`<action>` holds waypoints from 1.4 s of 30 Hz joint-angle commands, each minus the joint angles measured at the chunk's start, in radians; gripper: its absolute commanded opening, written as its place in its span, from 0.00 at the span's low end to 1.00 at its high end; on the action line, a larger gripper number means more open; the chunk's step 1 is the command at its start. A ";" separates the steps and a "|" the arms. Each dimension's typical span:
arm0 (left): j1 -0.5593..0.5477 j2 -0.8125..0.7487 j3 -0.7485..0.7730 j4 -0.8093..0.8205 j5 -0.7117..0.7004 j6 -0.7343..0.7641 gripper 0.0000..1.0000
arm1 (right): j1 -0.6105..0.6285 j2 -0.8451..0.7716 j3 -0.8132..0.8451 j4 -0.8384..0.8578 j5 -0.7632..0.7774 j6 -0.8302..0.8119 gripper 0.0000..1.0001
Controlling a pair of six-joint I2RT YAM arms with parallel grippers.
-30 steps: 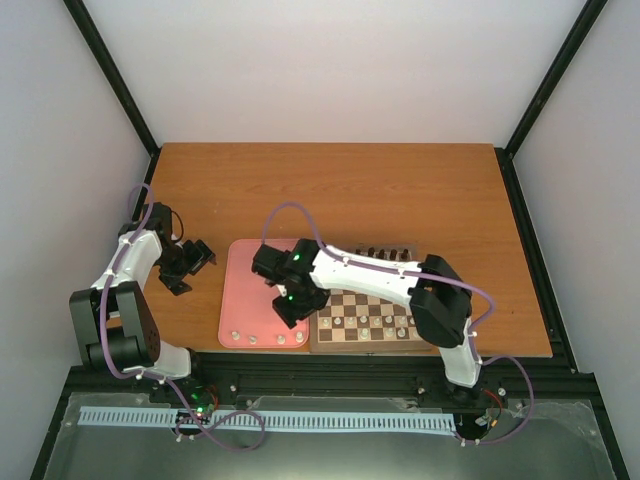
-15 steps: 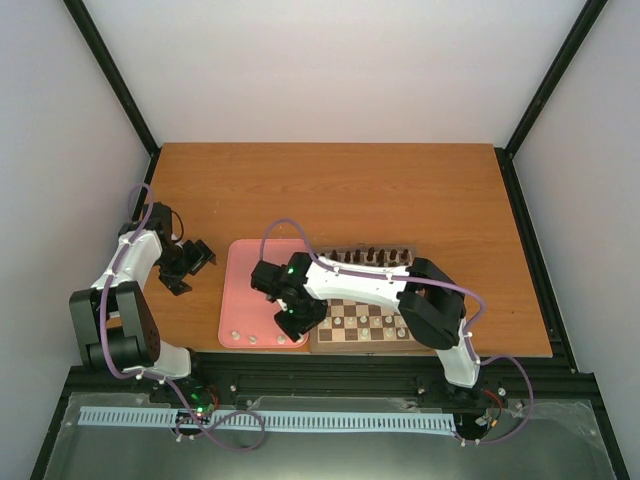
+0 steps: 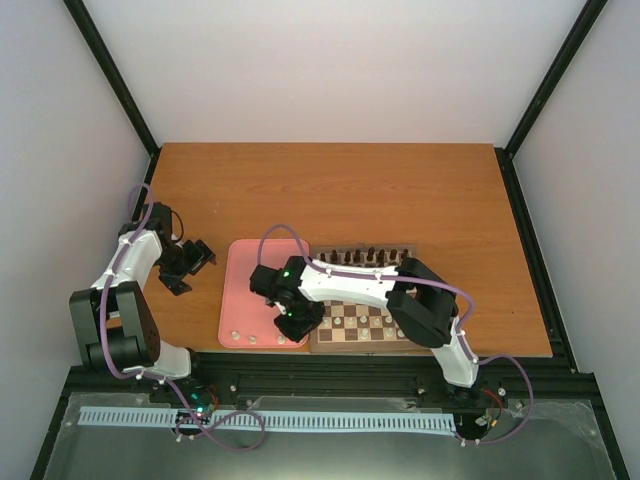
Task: Set up the chess pieces on the board
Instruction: Pick up the chess piece from the storage box, then place the chess piece on the chessboard.
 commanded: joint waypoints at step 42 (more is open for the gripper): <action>-0.008 0.015 0.032 0.010 0.015 -0.012 1.00 | -0.247 -0.648 -0.513 -0.118 0.075 0.172 0.03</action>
